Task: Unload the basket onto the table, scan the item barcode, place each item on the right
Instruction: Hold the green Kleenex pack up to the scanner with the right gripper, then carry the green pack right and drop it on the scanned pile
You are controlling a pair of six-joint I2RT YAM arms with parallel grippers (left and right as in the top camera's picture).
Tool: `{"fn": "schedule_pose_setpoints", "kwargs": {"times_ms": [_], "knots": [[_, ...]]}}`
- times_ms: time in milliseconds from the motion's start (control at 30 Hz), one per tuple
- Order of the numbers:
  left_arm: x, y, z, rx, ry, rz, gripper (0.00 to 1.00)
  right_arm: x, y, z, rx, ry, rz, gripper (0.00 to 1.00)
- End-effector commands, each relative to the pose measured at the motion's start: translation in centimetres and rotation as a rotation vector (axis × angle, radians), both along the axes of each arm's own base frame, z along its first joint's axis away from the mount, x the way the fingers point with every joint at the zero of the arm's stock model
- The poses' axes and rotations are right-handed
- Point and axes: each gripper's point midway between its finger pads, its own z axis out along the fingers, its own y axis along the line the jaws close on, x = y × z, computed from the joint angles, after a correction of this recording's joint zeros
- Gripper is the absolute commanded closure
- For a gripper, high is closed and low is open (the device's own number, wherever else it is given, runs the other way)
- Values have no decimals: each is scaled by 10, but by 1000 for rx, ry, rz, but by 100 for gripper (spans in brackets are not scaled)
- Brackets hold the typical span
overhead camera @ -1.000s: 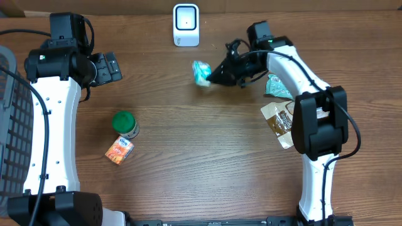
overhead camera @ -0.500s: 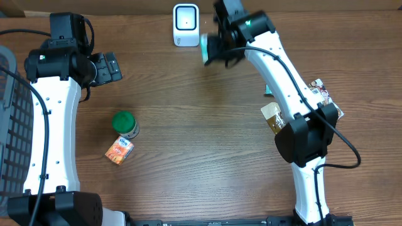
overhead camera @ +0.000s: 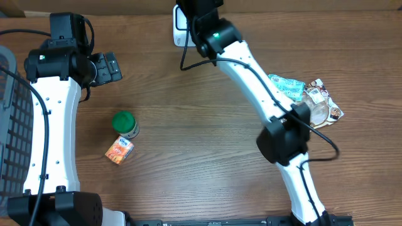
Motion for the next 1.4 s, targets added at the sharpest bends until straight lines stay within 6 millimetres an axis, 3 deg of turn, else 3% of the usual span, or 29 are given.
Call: {"fn": "schedule_pose_setpoints", "kwargs": {"times_ms": [0, 300, 833, 967, 1067, 1233, 1367], "knots": [[1, -1, 12, 7, -31, -19, 0, 21, -7, -64, -290, 44, -9, 96], [1, -1, 12, 7, -31, -19, 0, 35, 2, -130, -497, 73, 36, 96], [1, -1, 12, 7, -31, -19, 0, 30, 3, -139, -524, 113, 45, 96], [2, -1, 12, 7, -31, -19, 0, 23, 7, -121, -475, 112, 46, 96], [2, -1, 12, 7, -31, -19, 0, 12, 10, -90, -322, 118, 57, 96], [2, -1, 12, 7, -31, -19, 0, -33, 22, -33, -19, 234, 211, 96], [1, -1, 12, 7, -31, -19, 0, -77, 13, 3, 258, 385, 255, 96]]}}
